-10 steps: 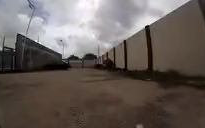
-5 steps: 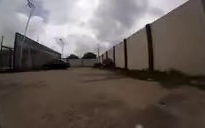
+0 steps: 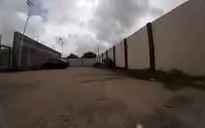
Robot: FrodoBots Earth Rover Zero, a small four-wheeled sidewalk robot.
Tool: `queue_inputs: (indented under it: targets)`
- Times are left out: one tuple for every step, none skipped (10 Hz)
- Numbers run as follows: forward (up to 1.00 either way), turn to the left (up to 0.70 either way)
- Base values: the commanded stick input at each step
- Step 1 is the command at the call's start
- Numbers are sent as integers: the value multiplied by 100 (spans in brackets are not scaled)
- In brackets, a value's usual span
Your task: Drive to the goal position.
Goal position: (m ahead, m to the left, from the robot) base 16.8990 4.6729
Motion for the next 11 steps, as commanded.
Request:
queue_inputs:
  targets:
    - [30,0]
    - [30,0]
    - [30,0]
    - [30,0]
    - [30,0]
    - [30,0]
    - [30,0]
    - [30,0]
    - [30,0]
    - [30,0]
    - [30,0]
